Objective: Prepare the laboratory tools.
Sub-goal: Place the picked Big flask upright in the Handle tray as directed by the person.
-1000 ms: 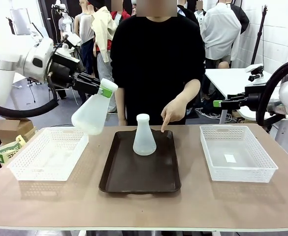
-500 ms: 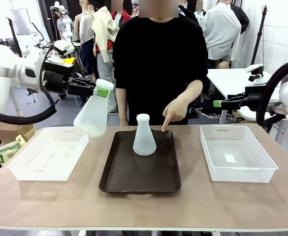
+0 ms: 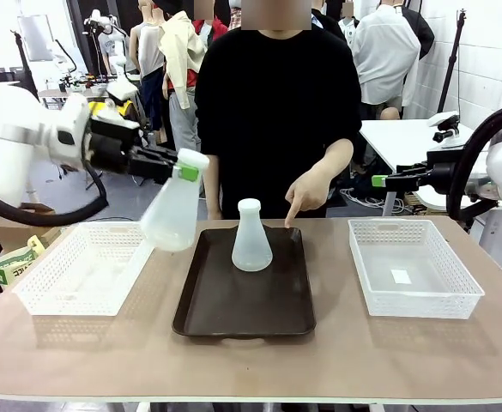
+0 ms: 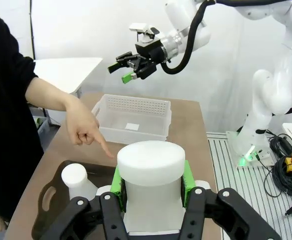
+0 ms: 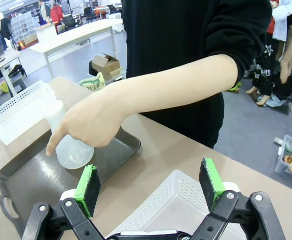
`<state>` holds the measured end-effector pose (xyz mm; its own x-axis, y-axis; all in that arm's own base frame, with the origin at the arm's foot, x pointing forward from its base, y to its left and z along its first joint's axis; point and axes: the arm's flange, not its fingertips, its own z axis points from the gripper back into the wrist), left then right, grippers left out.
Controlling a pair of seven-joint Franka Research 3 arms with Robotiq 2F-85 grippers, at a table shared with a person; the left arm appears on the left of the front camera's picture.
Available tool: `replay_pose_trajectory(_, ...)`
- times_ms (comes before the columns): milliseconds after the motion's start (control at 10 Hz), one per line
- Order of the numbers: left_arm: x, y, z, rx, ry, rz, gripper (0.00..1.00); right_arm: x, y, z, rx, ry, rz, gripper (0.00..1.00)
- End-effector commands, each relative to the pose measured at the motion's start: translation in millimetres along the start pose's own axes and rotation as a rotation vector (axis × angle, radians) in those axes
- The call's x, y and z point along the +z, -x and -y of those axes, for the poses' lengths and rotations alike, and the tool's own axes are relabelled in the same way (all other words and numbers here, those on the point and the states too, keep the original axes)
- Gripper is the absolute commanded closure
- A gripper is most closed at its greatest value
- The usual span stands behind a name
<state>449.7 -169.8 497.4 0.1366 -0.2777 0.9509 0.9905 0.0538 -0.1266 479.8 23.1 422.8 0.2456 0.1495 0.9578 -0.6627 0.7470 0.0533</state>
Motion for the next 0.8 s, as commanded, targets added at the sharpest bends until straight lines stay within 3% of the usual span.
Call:
replay_pose_trajectory(0, -37.4, 40.7, -8.4, -0.006, 0.082, 0.092, 1.00, 0.4, 0.1, -0.1, -0.006, -0.004, -0.012, 0.00)
replay_pose_trajectory(100, -53.8, 55.3, -6.1, -0.067, 0.149, 0.060, 1.00, 0.4, 0.1, -0.1, -0.006, -0.004, -0.012, 0.00)
replay_pose_trajectory(300, -77.0, 73.3, -8.6, -0.214, 0.212, 0.155, 1.00, 0.4, 0.1, -0.1, -0.006, -0.004, -0.012, 0.00)
replay_pose_trajectory(700, -113.0, 96.4, -37.9, -0.265, 0.178, 0.290, 1.00, 0.4, 0.1, -0.1, -0.006, -0.004, -0.012, 0.00)
